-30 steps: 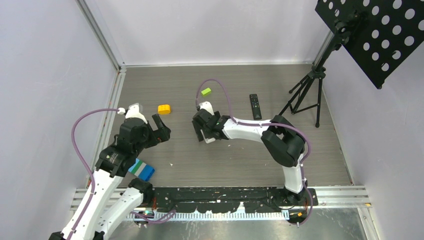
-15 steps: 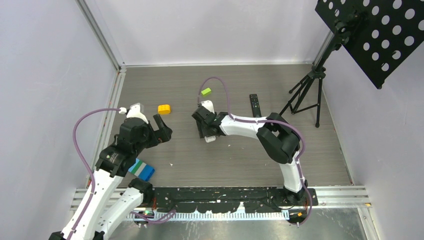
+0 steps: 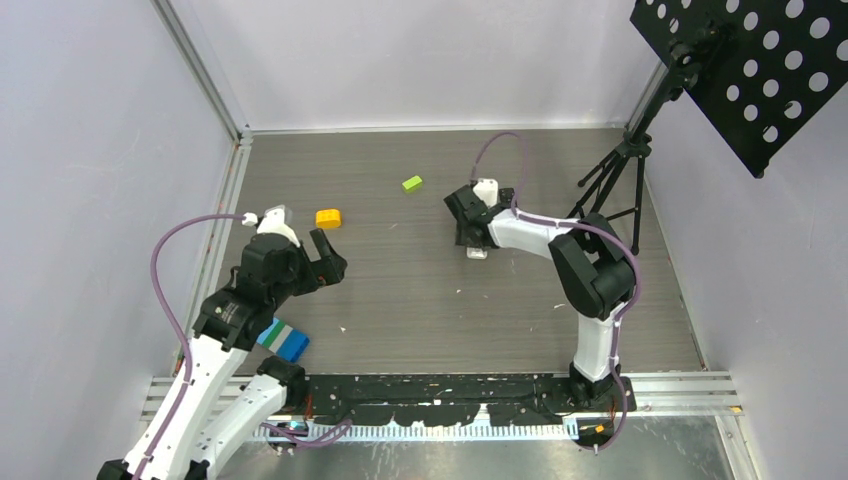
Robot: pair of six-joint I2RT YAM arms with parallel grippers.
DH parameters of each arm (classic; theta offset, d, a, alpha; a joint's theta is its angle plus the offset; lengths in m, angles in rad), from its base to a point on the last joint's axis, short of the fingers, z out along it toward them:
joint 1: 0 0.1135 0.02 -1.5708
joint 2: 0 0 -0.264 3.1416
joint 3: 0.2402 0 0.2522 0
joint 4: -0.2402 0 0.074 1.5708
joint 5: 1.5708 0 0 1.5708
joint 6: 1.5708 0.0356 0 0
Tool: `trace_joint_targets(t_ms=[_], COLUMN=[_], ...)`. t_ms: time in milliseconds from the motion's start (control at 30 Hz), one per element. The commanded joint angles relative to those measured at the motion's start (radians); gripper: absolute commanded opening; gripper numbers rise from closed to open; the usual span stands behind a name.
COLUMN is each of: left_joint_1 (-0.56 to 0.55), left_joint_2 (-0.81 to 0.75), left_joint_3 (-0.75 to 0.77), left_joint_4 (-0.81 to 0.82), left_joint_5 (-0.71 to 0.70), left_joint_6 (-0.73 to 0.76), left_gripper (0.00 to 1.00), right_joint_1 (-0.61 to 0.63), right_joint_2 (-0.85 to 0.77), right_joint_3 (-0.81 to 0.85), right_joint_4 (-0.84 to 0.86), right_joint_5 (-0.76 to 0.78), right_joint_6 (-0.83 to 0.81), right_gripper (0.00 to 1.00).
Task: Load the batteries into the remote control
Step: Move the remote control to the center of the board, then reset both arms
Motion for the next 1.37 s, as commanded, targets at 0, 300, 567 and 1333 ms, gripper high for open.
trace_joint_targets(t_ms=[0, 300, 567, 1333], left_joint_1=[0.002, 0.002, 0.003, 0.002], left_joint_2=[0.004, 0.003, -0.092, -0.286], left_joint_3=[0.015, 0.062, 0.103, 0.223], left_joint_4=[0.049, 0.006, -0.051, -0.185], left_joint_5=[0.010, -0.025, -0.073, -0.128], left_joint_6=[0.013, 0.014, 0.062, 0.194], left_gripper=[0.98, 0.98, 0.98, 0.98], right_joint_1=[-0.020, -0.020, -0.020, -0.018], right_joint_2=[-0.047, -0.318, -0.805, -1.561], right_joint_3=[-0.021, -0.113, -0.323, -0.222], right_joint_4=[0.044, 0.025, -0.068, -0.313], right_joint_5=[-0.010, -0.016, 0.055, 0.007], right_joint_6=[-0.017, -0.034, -0.072, -0.208], right_gripper=[0.65, 0.90, 0.91, 0.95])
